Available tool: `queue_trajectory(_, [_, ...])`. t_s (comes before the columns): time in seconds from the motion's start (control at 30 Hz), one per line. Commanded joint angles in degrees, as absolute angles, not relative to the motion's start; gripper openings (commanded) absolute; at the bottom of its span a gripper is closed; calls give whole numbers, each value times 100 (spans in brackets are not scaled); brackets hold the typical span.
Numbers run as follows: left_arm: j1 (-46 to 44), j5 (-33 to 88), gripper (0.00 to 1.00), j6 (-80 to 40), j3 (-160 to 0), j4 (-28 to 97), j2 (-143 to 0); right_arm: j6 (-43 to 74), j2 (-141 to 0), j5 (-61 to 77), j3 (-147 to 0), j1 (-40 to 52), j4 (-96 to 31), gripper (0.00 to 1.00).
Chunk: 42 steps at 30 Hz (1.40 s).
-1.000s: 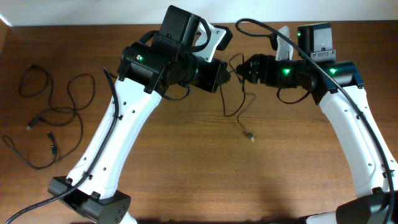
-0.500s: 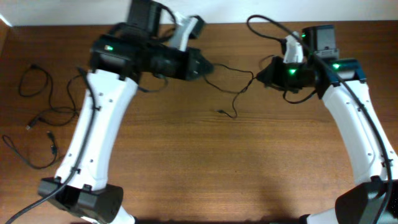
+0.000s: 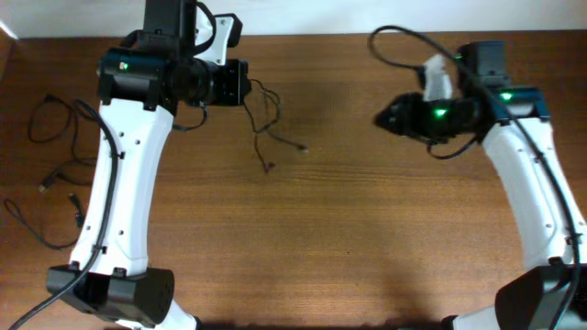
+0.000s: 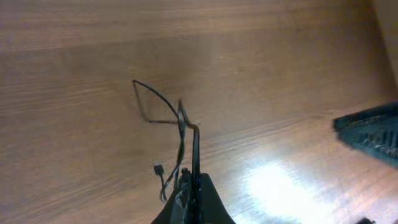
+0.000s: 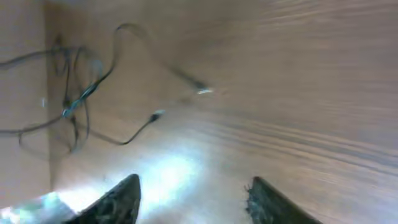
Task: Untangle cables
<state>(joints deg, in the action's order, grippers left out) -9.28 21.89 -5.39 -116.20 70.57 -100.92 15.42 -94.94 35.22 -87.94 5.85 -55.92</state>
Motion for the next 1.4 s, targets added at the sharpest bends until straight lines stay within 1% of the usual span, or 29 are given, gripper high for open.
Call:
queue_trajectory(0.0, [-987,2648,0,-429,-11620,7059,-10038,2005,-9585,3795,-8790,1050,-5354,59])
queue_trajectory(0.07, [-987,2683,0,-429,-11526,7041,-10038,2379,-9714,3800,-8790,1367,-5172,59])
queue_trajectory(0.17, [-987,2921,0,-650,-11227,6875,-10038,3271,-10047,3798,-8790,1863,-4637,58])
queue_trajectory(0.3, [-987,3223,0,-687,-11006,6563,-10038,4412,-10444,3795,-8790,2329,-3911,51])
queue_trajectory(0.37, [-987,3242,0,-687,-11006,6479,-10038,4960,-10700,3795,-8790,2480,-3555,45])
queue_trajectory(0.4, [-987,3242,0,-687,-11006,6477,-10038,5111,-10807,3795,-8790,2512,-3433,42])
queue_trajectory(0.53, [-987,3240,0,-685,-11006,6477,-10038,5426,-11183,3811,-8790,2523,-2915,35])
queue_trajectory(0.67, [-987,3240,0,-685,-11006,6482,-10038,5627,-11205,3903,-8790,2512,-2353,35])
queue_trajectory(0.73, [-987,3236,0,-683,-11006,6501,-10038,5645,-11205,3948,-8790,2523,-2292,35])
queue_trajectory(0.77, [-987,3232,0,-683,-10997,6497,-10038,5642,-11205,3997,-8790,2521,-2311,34])
queue_trajectory(0.83, [-987,3186,0,-681,-10995,6497,-10038,5642,-11205,4056,-8790,2521,-2359,21])
queue_trajectory(0.87, [-987,3177,0,-683,-10995,6497,-10038,5642,-11205,4056,-8790,2523,-2375,16])
queue_trajectory(0.9, [-987,3177,0,-683,-10995,6499,-10038,5642,-11205,4056,-8790,2523,-2377,8])
queue_trajectory(0.93, [-987,3179,0,-683,-10995,6499,-10038,5642,-11205,4056,-8790,2521,-2375,5])
queue_trajectory(1.0, [-998,3201,0,-683,-10995,6499,-10038,5642,-11205,4053,-8790,2521,-2375,5])
queue_trajectory(1.03, [-1013,3221,0,-683,-10995,6499,-10038,5642,-11205,4053,-8790,2523,-2375,8])
queue_trajectory(1.07, [-1070,3221,0,-683,-10995,6499,-10038,5642,-11205,4049,-8790,2534,-2375,18])
queue_trajectory(1.13, [-1197,3216,0,-683,-10995,6482,-10038,5642,-11205,4029,-8790,2582,-2375,22])
queue_trajectory(1.27, [-1249,3183,0,-683,-10995,6453,-10038,5640,-11205,4034,-8790,2598,-2377,20])
queue_trajectory(1.33, [-1249,3127,0,-683,-10995,6449,-10038,5629,-11205,4034,-8790,2598,-2429,13])
queue_trajectory(1.37, [-1249,3059,0,-683,-10995,6451,-10038,5616,-11205,4032,-8790,2598,-2460,11])
